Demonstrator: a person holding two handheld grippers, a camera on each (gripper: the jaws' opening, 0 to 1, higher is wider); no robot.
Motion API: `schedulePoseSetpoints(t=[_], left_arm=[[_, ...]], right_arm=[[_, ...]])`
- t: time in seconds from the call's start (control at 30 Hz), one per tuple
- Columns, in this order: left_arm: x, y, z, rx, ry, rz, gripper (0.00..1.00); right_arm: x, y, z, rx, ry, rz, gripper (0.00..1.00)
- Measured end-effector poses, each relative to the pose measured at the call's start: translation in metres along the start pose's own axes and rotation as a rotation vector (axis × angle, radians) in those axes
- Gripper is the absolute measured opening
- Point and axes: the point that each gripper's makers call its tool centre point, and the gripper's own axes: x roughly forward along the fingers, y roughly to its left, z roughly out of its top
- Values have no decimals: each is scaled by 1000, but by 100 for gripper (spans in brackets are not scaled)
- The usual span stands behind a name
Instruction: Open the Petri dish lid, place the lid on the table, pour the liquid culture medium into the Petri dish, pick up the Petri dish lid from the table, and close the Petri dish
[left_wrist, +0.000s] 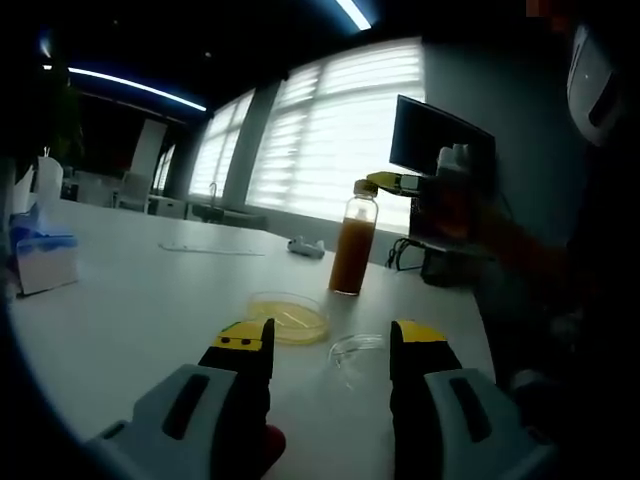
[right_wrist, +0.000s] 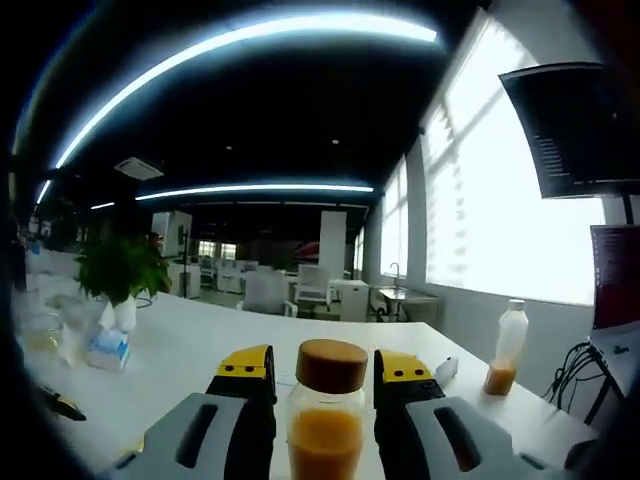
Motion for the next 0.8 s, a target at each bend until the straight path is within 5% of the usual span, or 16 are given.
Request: schedulePoseSetpoints(t=[0.37,0.8], left_arm=[[0,0,0,6,0,3,38],[0,-1,0,7,-1,2,38]], right_arm=[[-24,11,3,23,-28,21,33],[-60,35,-16,61,-31,88,32]])
